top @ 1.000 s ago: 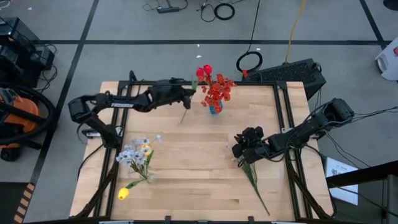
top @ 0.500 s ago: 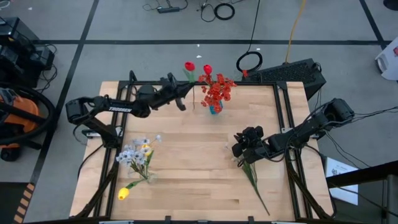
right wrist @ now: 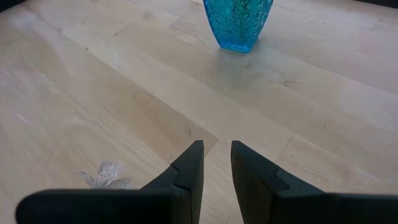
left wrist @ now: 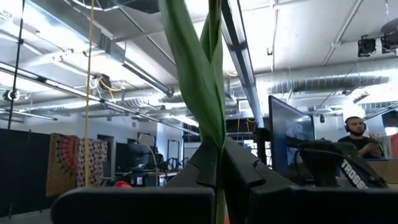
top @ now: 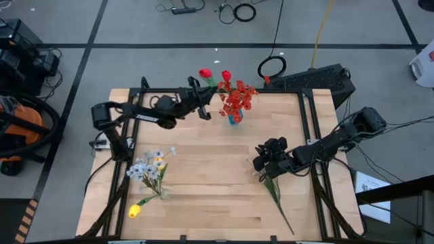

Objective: Sort flowers into vase by color
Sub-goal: Put the red flower into the blue vase

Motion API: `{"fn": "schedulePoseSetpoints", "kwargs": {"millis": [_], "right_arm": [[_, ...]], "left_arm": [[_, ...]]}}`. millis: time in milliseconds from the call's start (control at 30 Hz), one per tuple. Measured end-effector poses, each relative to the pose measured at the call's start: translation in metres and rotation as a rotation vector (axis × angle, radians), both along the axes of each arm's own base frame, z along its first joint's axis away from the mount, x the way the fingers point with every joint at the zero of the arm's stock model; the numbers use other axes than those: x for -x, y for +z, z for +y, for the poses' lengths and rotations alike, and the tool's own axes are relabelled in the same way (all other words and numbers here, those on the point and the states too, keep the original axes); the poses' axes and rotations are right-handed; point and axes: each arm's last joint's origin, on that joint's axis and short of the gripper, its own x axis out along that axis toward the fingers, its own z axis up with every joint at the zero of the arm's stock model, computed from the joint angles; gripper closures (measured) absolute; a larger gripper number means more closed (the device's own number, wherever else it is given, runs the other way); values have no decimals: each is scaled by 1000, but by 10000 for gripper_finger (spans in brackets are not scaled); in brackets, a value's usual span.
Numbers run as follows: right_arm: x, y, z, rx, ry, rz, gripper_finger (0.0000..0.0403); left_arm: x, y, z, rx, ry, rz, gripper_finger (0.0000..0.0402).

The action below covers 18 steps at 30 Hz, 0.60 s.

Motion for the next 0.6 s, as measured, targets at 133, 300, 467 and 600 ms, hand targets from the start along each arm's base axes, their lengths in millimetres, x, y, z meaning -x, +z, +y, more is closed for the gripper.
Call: {"fn": "schedulePoseSetpoints", "kwargs": {"millis": [133,300,467,600], "right_arm": [[0,0,0,1,1,1,330],[0,0,0,1,4,3,330],[0,0,0,0,6,5,330],[0,0,0,0,7,6,330]], "left_arm": [[-16,-5,5,-20,-17,-6,393],[-29,-10,10,-25,-28,-4,393],[-38,-16,13,-34,-18,8,393],[-41,-22,14,-53,1,34,393]]}}
